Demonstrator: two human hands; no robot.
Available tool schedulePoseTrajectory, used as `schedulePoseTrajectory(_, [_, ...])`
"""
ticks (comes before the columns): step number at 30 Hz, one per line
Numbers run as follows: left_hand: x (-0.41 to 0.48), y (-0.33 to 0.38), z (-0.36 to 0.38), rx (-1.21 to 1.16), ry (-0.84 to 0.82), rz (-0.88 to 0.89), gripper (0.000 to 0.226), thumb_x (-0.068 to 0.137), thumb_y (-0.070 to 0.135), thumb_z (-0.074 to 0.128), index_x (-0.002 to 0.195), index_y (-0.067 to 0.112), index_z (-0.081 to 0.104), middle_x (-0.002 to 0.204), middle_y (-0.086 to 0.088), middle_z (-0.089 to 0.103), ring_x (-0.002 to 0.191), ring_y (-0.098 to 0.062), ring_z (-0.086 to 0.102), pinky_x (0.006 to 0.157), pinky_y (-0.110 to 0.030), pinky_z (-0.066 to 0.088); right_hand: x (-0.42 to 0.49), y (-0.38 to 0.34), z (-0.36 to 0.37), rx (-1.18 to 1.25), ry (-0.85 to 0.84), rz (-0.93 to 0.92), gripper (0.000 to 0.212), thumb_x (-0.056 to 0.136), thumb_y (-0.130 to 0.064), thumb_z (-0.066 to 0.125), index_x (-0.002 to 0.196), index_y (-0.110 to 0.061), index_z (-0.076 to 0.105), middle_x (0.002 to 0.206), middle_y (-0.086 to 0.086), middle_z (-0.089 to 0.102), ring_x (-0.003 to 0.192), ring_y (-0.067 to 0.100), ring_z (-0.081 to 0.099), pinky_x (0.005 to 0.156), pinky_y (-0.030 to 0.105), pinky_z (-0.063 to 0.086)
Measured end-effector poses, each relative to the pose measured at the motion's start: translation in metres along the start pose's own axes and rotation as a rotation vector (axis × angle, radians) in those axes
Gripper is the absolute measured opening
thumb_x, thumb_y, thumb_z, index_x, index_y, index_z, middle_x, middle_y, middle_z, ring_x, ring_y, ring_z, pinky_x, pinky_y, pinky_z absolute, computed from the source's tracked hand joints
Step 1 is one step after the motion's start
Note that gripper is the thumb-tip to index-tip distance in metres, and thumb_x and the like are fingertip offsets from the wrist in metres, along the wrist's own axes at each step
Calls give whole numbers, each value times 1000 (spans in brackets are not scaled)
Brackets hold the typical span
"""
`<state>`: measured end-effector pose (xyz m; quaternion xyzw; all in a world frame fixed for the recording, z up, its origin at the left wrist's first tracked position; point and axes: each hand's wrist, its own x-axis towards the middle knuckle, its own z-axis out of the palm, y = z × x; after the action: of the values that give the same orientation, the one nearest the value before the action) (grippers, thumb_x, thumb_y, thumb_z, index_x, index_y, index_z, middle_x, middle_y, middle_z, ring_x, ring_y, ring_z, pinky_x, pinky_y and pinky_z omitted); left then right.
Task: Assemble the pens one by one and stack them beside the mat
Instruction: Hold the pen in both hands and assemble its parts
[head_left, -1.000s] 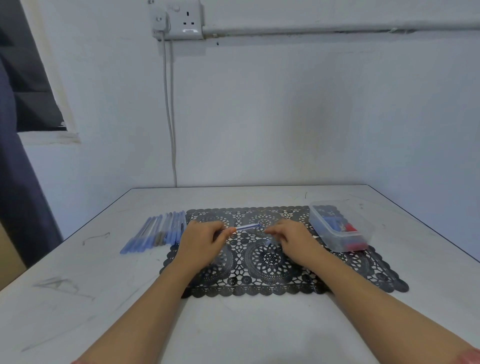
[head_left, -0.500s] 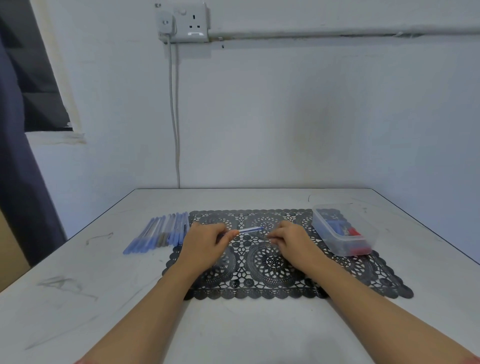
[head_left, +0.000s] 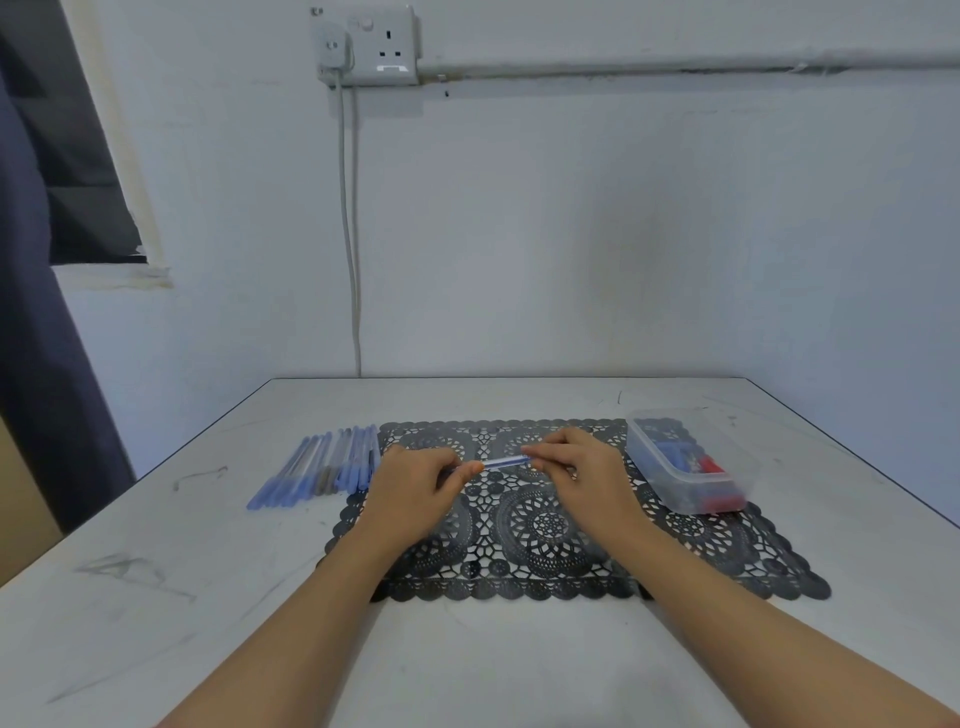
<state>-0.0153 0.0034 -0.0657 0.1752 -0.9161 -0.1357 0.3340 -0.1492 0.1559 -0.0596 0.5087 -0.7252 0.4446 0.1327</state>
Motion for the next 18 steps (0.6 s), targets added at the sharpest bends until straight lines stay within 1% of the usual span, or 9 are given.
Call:
schedulePoseTrajectory(3, [-1, 2, 0, -30, -5, 14, 43, 89, 51, 47, 67, 17, 60, 49, 5, 50, 47, -9, 45, 71, -29, 37, -1, -1, 0, 10, -3, -6, 23, 87, -7, 61, 108, -13, 69, 86, -6, 59, 73, -9, 45, 67, 2, 34])
schedulePoseTrajectory(5, [-1, 3, -1, -55, -14, 4, 47, 86, 55, 44, 67, 16, 60, 49, 5, 51, 47, -9, 46, 74, -31, 40, -2, -2, 0, 62, 6, 1, 32, 87, -6, 60, 117, -18, 63, 84, -7, 60, 71, -6, 49, 68, 7, 37])
schedulePoseTrajectory(7, [0, 3, -1, -73, -15, 2, 48, 84, 58, 42, 65, 17, 60, 49, 5, 51, 47, -8, 46, 76, -32, 41, -3, -2, -2, 131, 2, 16, 39, 89, -5, 57, 124, -22, 56, 79, -9, 60, 65, -2, 51, 63, 10, 40])
schedulePoseTrajectory(9, [0, 3, 0, -63, -16, 18, 43, 86, 55, 46, 66, 19, 60, 49, 6, 50, 48, -8, 47, 84, -31, 40, -3, -1, -2, 173, -10, 32, 38, 92, -7, 53, 126, -22, 54, 73, -10, 58, 62, -2, 53, 58, 10, 41])
schedulePoseTrajectory(11, [-1, 3, 1, -39, -21, 31, 40, 88, 52, 48, 67, 21, 60, 49, 6, 50, 49, -9, 49, 91, -30, 37, -4, -1, -1, 201, -20, 52, 35, 94, -8, 50, 125, -22, 55, 68, -7, 58, 61, -3, 55, 57, 11, 42])
schedulePoseTrajectory(12, [-1, 3, 1, -37, -19, 33, 40, 88, 52, 48, 67, 20, 60, 49, 5, 50, 49, -9, 49, 92, -30, 37, -4, 0, -1, 218, -19, 65, 33, 95, -10, 48, 124, -23, 55, 68, -5, 58, 60, -3, 55, 55, 13, 43])
schedulePoseTrajectory(14, [0, 3, 1, -47, -9, 21, 41, 88, 52, 48, 67, 19, 60, 50, 5, 50, 49, -9, 48, 91, -30, 38, -4, 0, -1, 247, -15, 82, 26, 95, -14, 48, 118, -23, 57, 70, -1, 61, 58, -1, 53, 53, 18, 44])
schedulePoseTrajectory(16, [0, 3, -1, -51, 5, 6, 42, 88, 51, 47, 68, 16, 60, 52, 2, 53, 51, -12, 50, 88, -30, 40, -4, 2, -3, 219, -28, 56, 18, 93, -16, 52, 108, -20, 61, 73, -1, 61, 59, -1, 52, 53, 15, 43])
schedulePoseTrajectory(18, [-1, 4, -2, -43, 7, 6, 46, 86, 55, 44, 70, 16, 62, 54, 1, 55, 52, -12, 51, 88, -29, 38, -4, 4, -2, 138, -64, 6, 11, 91, -16, 57, 99, -16, 63, 75, -4, 61, 62, 1, 53, 57, 15, 45])
